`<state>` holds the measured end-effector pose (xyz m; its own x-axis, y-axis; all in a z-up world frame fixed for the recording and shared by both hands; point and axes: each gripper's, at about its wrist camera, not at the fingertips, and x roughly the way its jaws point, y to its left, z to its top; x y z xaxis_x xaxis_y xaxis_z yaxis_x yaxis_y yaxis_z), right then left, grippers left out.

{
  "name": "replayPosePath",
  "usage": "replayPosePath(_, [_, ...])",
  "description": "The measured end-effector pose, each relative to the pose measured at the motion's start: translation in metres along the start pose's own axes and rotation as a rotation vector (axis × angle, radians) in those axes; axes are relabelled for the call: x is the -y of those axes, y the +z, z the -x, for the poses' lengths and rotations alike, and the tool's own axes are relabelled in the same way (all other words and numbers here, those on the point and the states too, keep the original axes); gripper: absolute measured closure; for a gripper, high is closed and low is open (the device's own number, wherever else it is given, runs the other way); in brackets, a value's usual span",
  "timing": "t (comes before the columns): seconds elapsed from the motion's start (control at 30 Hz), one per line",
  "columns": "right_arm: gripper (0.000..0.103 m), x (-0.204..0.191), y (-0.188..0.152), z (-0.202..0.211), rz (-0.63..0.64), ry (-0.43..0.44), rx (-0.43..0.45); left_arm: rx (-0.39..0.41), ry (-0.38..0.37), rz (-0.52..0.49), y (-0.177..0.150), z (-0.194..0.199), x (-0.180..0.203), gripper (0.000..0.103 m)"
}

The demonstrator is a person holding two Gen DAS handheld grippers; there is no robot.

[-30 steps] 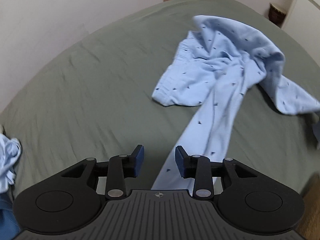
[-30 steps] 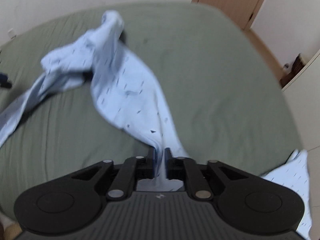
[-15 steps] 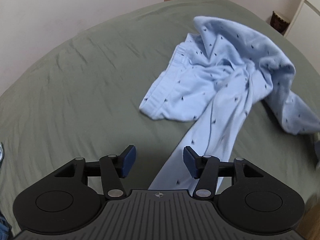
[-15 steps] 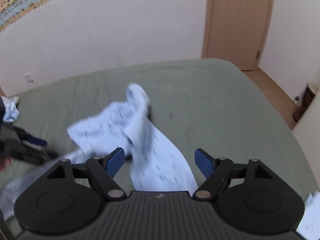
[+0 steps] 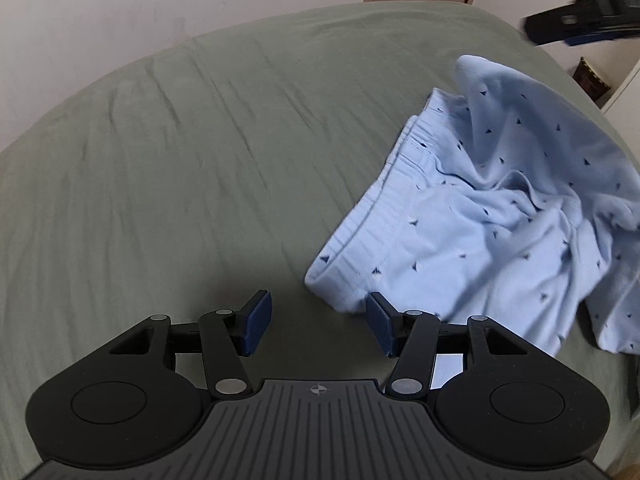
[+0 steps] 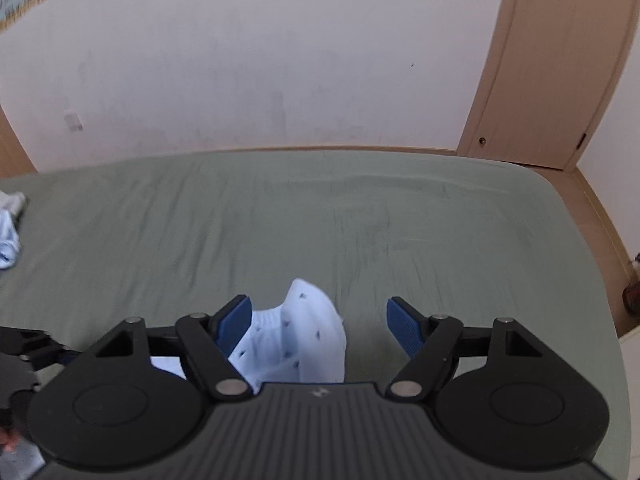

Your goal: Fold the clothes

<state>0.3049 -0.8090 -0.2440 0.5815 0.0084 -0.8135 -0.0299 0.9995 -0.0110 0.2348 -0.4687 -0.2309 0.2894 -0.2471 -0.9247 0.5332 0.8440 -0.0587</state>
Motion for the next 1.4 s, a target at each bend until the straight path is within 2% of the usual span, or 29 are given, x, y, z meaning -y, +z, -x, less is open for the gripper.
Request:
replayPosePath(0.23, [0.029,-0.002,0.031,-0.069,0.067,0.004,-0.134,0.004,-0.023,-0.004,0.012,-0.009,0.004,0.052])
replayPosePath(0.47, [0.029,0.019,0.032,-0.101,0.079,0.11,-0.243,0.016,-0.04,-0.027,0.01,-0.008,0.005,0.051])
replayPosePath(0.53, [0.031,0.02,0.03,-0.107,0.081,0.124,-0.251,0.015,-0.039,-0.027,0.012,-0.009,0.006,0.051])
replayPosePath(0.57, [0.035,0.021,0.028,-0.11,0.081,0.122,-0.253,0.016,-0.036,-0.032,0.013,-0.009,0.008,0.051])
replayPosePath(0.6, [0.043,0.021,0.026,-0.113,0.077,0.126,-0.257,0.017,-0.034,-0.035,0.014,-0.009,0.009,0.051])
replayPosePath(0.7, [0.051,0.017,0.022,-0.12,0.076,0.136,-0.258,0.024,-0.027,-0.047,0.015,-0.009,0.014,0.052])
replayPosePath(0.8, [0.052,0.017,0.021,-0.122,0.095,0.133,-0.227,0.026,-0.021,-0.054,0.015,-0.008,0.018,0.052])
replayPosePath(0.93, [0.051,0.015,0.036,-0.12,0.09,0.121,-0.206,0.027,-0.024,-0.054,0.015,-0.005,0.019,0.052])
replayPosePath(1.07, [0.051,0.006,0.049,-0.124,0.137,0.137,-0.234,0.029,-0.022,-0.057,0.014,-0.004,0.022,0.052])
replayPosePath(1.23, [0.054,0.002,0.042,-0.137,0.184,0.133,-0.307,0.024,-0.03,-0.063,0.016,-0.001,0.025,0.051])
replayPosePath(1.4, [0.054,-0.001,0.032,-0.121,0.252,0.187,-0.299,0.025,-0.034,-0.073,0.016,0.003,0.029,0.051])
